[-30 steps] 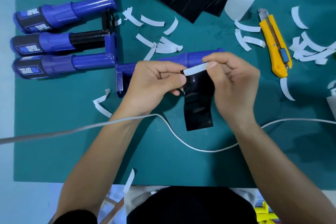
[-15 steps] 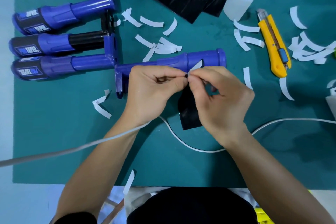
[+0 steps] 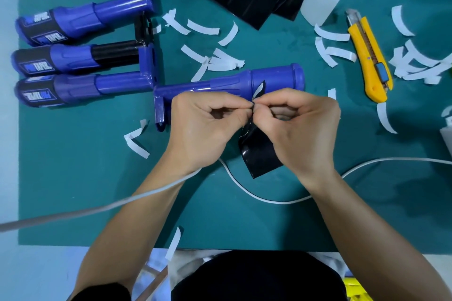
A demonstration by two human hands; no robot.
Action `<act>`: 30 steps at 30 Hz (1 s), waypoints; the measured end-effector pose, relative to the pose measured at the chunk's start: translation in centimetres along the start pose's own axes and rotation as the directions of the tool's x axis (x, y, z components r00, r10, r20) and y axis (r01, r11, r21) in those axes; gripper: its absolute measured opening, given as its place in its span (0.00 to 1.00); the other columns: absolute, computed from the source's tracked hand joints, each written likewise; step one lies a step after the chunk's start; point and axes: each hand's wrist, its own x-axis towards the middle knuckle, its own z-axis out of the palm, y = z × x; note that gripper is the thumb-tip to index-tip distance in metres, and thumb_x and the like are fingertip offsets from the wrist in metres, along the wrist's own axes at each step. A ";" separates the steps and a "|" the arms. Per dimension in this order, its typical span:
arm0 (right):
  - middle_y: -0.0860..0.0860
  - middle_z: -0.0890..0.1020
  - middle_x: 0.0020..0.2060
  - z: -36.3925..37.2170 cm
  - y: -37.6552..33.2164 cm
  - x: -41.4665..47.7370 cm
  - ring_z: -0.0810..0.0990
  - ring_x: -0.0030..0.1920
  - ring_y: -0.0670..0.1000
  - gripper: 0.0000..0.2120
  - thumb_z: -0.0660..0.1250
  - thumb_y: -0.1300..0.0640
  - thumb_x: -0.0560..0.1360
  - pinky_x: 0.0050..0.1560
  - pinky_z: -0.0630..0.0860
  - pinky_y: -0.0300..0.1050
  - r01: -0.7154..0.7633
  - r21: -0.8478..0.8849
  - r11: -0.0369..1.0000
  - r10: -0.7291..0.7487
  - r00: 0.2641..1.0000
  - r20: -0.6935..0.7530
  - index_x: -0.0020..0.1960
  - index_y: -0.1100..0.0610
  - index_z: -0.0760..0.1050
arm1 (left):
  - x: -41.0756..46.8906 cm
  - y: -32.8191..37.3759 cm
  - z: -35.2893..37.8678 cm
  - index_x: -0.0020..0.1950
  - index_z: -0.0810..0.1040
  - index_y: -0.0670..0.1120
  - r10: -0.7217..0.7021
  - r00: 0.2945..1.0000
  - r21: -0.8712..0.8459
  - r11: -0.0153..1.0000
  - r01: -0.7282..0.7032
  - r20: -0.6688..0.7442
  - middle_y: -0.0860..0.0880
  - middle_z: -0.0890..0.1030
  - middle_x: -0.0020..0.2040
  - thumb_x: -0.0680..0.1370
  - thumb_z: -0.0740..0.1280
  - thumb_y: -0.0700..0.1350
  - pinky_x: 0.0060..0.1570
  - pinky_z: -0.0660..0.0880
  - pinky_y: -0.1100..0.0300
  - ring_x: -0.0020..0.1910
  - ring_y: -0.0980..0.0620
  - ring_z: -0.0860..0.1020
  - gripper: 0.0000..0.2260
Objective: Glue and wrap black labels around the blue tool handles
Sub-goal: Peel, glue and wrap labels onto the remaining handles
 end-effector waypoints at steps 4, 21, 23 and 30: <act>0.37 0.84 0.31 0.1 0.3 0.1 0.83 0.31 0.39 0.12 0.73 0.63 0.70 0.36 0.74 0.29 -0.019 0.030 0.999 0.019 1.000 0.020 0.39 0.46 0.84 | 0.1 -0.2 0.1 0.51 0.87 0.51 -0.002 1.000 0.003 1.000 0.002 0.009 0.58 0.88 0.41 0.73 0.76 0.34 0.45 0.82 0.59 0.39 0.53 0.86 0.12; 0.41 0.86 0.33 -0.1 0.2 0.3 0.86 0.34 0.43 0.14 0.75 0.64 0.71 0.39 0.80 0.36 -0.084 0.158 0.984 0.073 0.995 0.074 0.39 0.43 0.84 | 0.2 0.1 -0.3 0.46 0.88 0.51 -0.043 0.999 -0.044 0.998 0.044 0.029 0.54 0.88 0.42 0.74 0.77 0.36 0.45 0.83 0.56 0.41 0.50 0.87 0.10; 0.39 0.85 0.32 0.0 0.2 0.2 0.84 0.33 0.40 0.15 0.74 0.64 0.70 0.38 0.77 0.32 -0.080 0.128 0.988 0.074 0.996 0.052 0.39 0.42 0.83 | 0.1 0.1 -0.2 0.47 0.88 0.52 -0.036 0.999 -0.026 0.999 0.036 0.030 0.54 0.88 0.42 0.74 0.76 0.36 0.46 0.84 0.53 0.41 0.48 0.87 0.11; 0.38 0.85 0.32 0.0 0.3 0.1 0.84 0.33 0.39 0.16 0.72 0.64 0.71 0.37 0.76 0.30 -0.077 0.086 0.993 0.073 0.996 0.049 0.40 0.41 0.83 | 0.1 0.3 0.0 0.47 0.87 0.56 -0.027 1.000 0.007 1.000 0.027 0.015 0.60 0.87 0.42 0.73 0.76 0.37 0.46 0.82 0.62 0.40 0.56 0.87 0.13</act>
